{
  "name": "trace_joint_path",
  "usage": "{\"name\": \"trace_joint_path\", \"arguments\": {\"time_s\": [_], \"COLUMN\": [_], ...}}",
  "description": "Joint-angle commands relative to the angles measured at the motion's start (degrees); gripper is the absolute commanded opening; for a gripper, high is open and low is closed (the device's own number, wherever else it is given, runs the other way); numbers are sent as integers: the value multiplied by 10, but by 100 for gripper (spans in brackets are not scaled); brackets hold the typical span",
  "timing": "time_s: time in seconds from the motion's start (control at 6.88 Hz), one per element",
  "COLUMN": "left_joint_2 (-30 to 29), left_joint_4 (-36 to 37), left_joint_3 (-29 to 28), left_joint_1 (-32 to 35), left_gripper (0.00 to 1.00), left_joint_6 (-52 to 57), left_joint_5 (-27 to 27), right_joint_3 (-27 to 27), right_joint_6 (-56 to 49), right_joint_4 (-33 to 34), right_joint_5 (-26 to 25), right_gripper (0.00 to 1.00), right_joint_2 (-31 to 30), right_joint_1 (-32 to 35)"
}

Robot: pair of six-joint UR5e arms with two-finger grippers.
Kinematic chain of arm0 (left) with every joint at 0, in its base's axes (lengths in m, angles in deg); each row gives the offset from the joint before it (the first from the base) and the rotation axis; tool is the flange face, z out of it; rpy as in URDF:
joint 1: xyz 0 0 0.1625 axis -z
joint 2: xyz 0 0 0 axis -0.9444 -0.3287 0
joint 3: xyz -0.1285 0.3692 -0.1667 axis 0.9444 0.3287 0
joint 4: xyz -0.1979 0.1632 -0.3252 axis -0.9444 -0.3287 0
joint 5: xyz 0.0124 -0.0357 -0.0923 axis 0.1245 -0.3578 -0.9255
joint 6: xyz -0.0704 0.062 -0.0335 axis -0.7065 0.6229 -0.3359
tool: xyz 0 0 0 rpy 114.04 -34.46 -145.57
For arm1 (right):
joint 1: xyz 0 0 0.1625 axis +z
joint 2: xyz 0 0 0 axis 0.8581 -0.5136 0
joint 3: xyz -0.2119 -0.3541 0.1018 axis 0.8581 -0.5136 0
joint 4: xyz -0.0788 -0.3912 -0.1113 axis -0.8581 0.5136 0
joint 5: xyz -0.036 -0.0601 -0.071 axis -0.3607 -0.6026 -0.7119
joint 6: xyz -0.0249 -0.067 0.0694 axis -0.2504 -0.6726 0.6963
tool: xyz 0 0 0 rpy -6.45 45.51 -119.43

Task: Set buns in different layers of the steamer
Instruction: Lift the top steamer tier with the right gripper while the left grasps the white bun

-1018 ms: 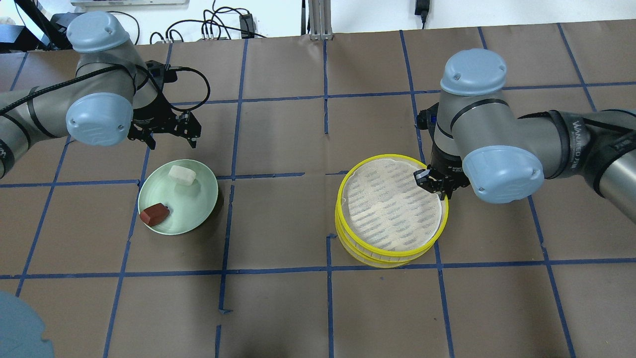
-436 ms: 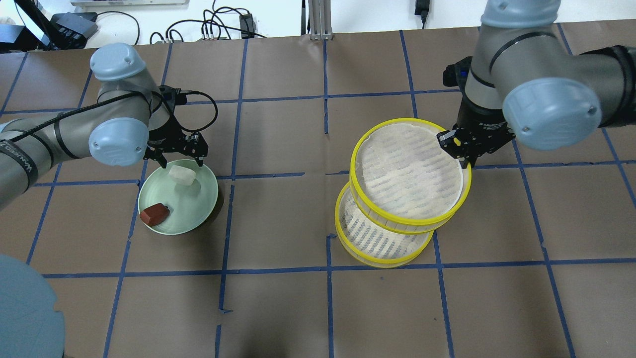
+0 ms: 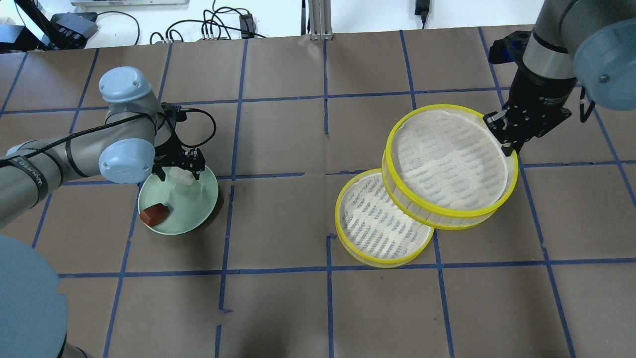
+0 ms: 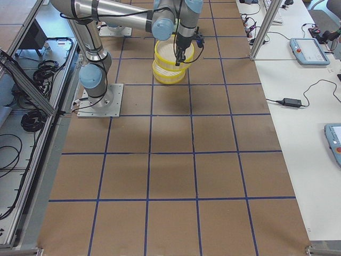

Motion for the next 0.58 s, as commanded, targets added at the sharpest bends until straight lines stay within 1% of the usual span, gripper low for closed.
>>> {"name": "trace_joint_path", "arguments": {"time_s": [0.0, 0.15, 0.29, 0.44], "left_joint_2": [-1, 6, 16, 40], "left_joint_4": [5, 3, 6, -7], "left_joint_3": [-1, -5, -11, -23], "left_joint_1": [-1, -1, 0, 14], "left_gripper": [45, 28, 25, 25], "left_joint_6": [-2, -6, -6, -8], "left_joint_5": [2, 1, 0, 0], "right_joint_3": [-3, -3, -3, -3], "right_joint_6": [-14, -25, -32, -35], "right_joint_4": [-10, -10, -20, -24], "right_joint_5": [-6, -7, -7, -12], "right_gripper": [9, 9, 9, 9], "right_joint_2": [-3, -4, -11, -12], "right_joint_1": [-10, -13, -24, -30]}}
